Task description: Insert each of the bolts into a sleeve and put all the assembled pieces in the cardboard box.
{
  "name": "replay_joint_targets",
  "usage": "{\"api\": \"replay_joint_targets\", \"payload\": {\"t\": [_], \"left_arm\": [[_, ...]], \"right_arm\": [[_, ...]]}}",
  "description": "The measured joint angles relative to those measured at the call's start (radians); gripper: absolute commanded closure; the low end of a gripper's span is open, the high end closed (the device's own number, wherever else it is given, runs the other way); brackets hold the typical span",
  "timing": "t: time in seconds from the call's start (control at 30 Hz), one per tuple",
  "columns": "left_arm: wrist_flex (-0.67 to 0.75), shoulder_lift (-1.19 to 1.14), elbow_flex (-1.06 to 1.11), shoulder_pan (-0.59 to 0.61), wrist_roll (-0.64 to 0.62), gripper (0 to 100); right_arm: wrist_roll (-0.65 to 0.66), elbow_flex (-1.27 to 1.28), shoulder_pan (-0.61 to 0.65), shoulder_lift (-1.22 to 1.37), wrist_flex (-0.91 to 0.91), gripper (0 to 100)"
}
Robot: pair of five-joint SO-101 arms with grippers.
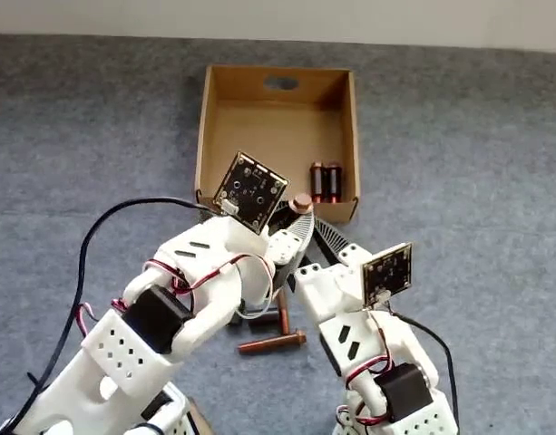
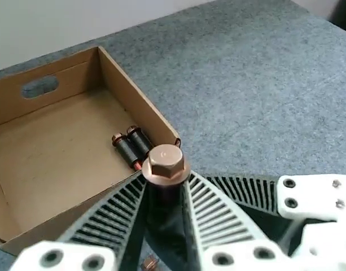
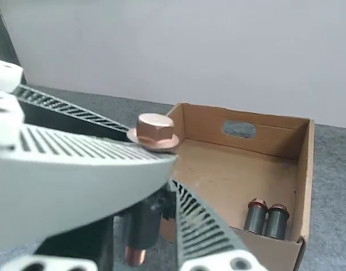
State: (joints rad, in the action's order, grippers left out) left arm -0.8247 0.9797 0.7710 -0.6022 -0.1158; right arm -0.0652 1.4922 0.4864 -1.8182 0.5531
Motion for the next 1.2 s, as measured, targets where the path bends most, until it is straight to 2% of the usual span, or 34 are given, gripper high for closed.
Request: {"api": "replay_joint_targets", "payload": {"t": [0.1, 0.27, 0.37, 0.57, 0.67, 0.77, 0.87, 1.0, 1.13, 1.2], "left_arm": [[-0.040, 0.000, -0.040, 0.000, 0.000, 98], [-0.098, 0.000, -0.074, 0.000, 0.000, 84], [-0.114, 0.003, -0.084, 0.003, 0.003, 79], [-0.115, 0.003, -0.132, 0.003, 0.005, 78], [-0.115, 0.003, -0.173, 0.041, 0.005, 78], [-0.132, 0.003, -0.209, 0.141, 0.005, 84], [-0.196, 0.003, -0.222, 0.270, 0.005, 99], [-0.295, 0.005, -0.189, 0.466, 0.005, 96], [-0.299, 0.005, -0.041, 0.677, 0.005, 96], [-0.258, 0.005, 0.064, 0.758, 0.005, 97]], "right_arm": [[0.000, -0.003, 0.000, -0.008, 0.000, 99.3], [0.003, -0.003, 0.000, -0.008, 0.000, 99.3], [0.003, 0.000, -0.011, 0.003, 0.003, 99.3], [0.003, 0.002, -0.005, 0.003, 0.002, 99.3], [0.003, -0.002, -0.006, 0.002, 0.002, 99.3], [0.003, 0.000, -0.006, 0.003, 0.002, 99.3], [0.003, 0.000, -0.006, 0.003, 0.002, 99.3], [0.003, 0.000, -0.006, 0.003, 0.002, 99.3], [0.003, 0.000, -0.006, 0.003, 0.002, 99.3], [0.003, 0.000, -0.006, 0.003, 0.002, 99.3]]}}
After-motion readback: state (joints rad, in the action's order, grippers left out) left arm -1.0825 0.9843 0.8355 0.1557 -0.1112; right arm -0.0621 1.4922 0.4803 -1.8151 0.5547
